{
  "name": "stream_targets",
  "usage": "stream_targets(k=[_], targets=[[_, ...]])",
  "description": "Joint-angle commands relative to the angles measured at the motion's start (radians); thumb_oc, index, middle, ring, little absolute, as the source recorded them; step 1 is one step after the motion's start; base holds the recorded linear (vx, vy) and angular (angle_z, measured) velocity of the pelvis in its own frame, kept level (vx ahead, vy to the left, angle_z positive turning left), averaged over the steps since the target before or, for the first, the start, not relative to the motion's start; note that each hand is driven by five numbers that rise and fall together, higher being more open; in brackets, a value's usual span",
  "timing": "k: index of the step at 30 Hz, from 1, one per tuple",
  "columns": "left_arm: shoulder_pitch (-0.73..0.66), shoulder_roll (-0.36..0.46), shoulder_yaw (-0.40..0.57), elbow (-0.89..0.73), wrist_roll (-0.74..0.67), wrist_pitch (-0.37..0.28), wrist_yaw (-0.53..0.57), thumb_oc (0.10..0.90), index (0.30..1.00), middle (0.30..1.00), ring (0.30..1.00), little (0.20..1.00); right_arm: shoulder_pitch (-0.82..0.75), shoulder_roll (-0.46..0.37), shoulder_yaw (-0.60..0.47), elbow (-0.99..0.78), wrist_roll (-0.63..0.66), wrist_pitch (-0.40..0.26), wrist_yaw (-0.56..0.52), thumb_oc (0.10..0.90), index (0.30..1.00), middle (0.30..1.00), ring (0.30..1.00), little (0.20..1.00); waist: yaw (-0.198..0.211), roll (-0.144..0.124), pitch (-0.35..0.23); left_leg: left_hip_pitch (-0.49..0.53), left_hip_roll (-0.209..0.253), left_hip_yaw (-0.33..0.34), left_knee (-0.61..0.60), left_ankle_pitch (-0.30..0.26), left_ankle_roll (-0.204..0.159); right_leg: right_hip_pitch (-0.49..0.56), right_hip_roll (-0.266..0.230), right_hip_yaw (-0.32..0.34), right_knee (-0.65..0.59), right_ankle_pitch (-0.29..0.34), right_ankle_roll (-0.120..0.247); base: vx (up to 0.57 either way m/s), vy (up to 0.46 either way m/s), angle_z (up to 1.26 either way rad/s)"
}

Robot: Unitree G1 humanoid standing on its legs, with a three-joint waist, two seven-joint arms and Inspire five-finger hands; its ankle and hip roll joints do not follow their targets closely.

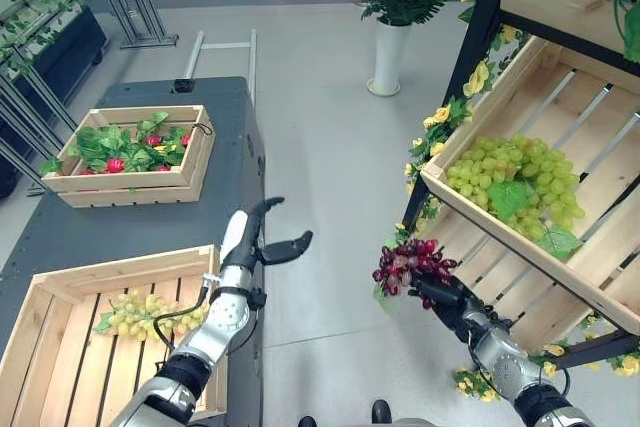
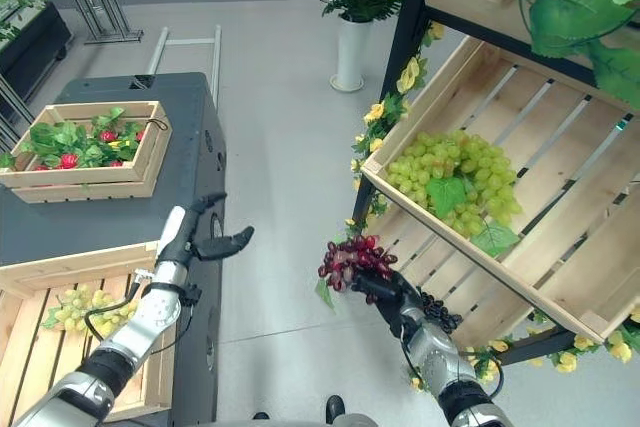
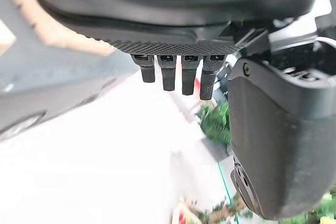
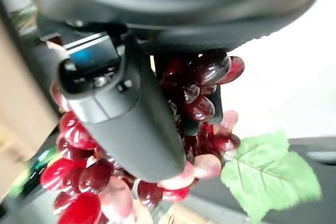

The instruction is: Pick up the fruits from the basket on one side to the basket on the other side

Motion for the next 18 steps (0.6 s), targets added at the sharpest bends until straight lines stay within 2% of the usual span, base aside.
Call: stream_targets(k=[1, 4, 7, 12, 16, 18], targets=[[-0.118, -0.031, -0.005, -0.01, -0.011, -0.073, 0.021, 0.8, 0.9, 0.9, 0.9, 0.9, -0.112, 0.014, -0.071, 0.011, 0.057, -0.082, 0.099, 0.4, 0.3, 0.3, 0.3, 0.3, 0.008, 0.002, 0.004, -0.032, -0.046, -0.022, 0.003, -0.037, 0.021, 0.001, 0.022, -0.016, 0.024, 0.008, -0.027, 0.01, -0.008, -0.04], [-0.096, -0.047, -0.009, -0.014, -0.017, -0.085, 0.023, 0.8, 0.9, 0.9, 0.9, 0.9, -0.097, 0.024, -0.083, 0.052, 0.051, -0.092, 0.095, 0.4, 0.3, 0.3, 0.3, 0.3, 0.016, -0.003, 0.022, -0.038, -0.046, -0.022, 0.016, -0.041, 0.024, -0.005, 0.019, -0.022, 0.045, -0.001, -0.028, 0.02, -0.017, -0.09], [-0.085, -0.047, -0.016, -0.035, -0.021, -0.101, 0.01, 0.8, 0.9, 0.9, 0.9, 0.9, -0.096, 0.027, -0.109, 0.088, 0.091, -0.11, 0.095, 0.4, 0.3, 0.3, 0.3, 0.3, 0.025, -0.009, 0.061, -0.079, -0.046, -0.021, 0.078, -0.056, 0.03, -0.045, 0.013, -0.036, 0.125, -0.03, -0.033, -0.04, -0.025, -0.01], [-0.138, -0.027, -0.043, -0.072, -0.047, -0.118, 0.003, 0.8, 0.9, 0.9, 0.9, 0.9, -0.165, -0.002, -0.182, 0.098, 0.184, -0.162, 0.083, 0.4, 0.3, 0.3, 0.3, 0.3, 0.031, -0.012, 0.21, -0.228, -0.053, -0.012, 0.314, -0.12, 0.033, -0.163, -0.008, -0.081, 0.318, -0.088, -0.042, -0.18, -0.001, 0.03], [-0.161, -0.017, -0.067, -0.096, -0.063, -0.093, 0.001, 0.8, 0.9, 0.9, 0.9, 0.9, -0.197, -0.05, -0.245, 0.083, 0.217, -0.17, 0.059, 0.4, 0.3, 0.3, 0.3, 0.3, 0.028, -0.007, 0.264, -0.321, -0.054, -0.015, 0.44, -0.162, 0.038, -0.25, -0.026, -0.094, 0.455, -0.129, -0.052, -0.09, 0.042, 0.05], [-0.163, 0.001, -0.074, -0.126, -0.076, -0.074, -0.01, 0.8, 0.9, 0.9, 0.9, 0.9, -0.198, -0.079, -0.285, 0.053, 0.239, -0.18, 0.036, 0.4, 0.3, 0.3, 0.3, 0.3, 0.026, -0.013, 0.29, -0.372, -0.057, -0.013, 0.521, -0.195, 0.044, -0.297, -0.034, -0.1, 0.524, -0.151, -0.057, -0.05, 0.02, 0.16]])
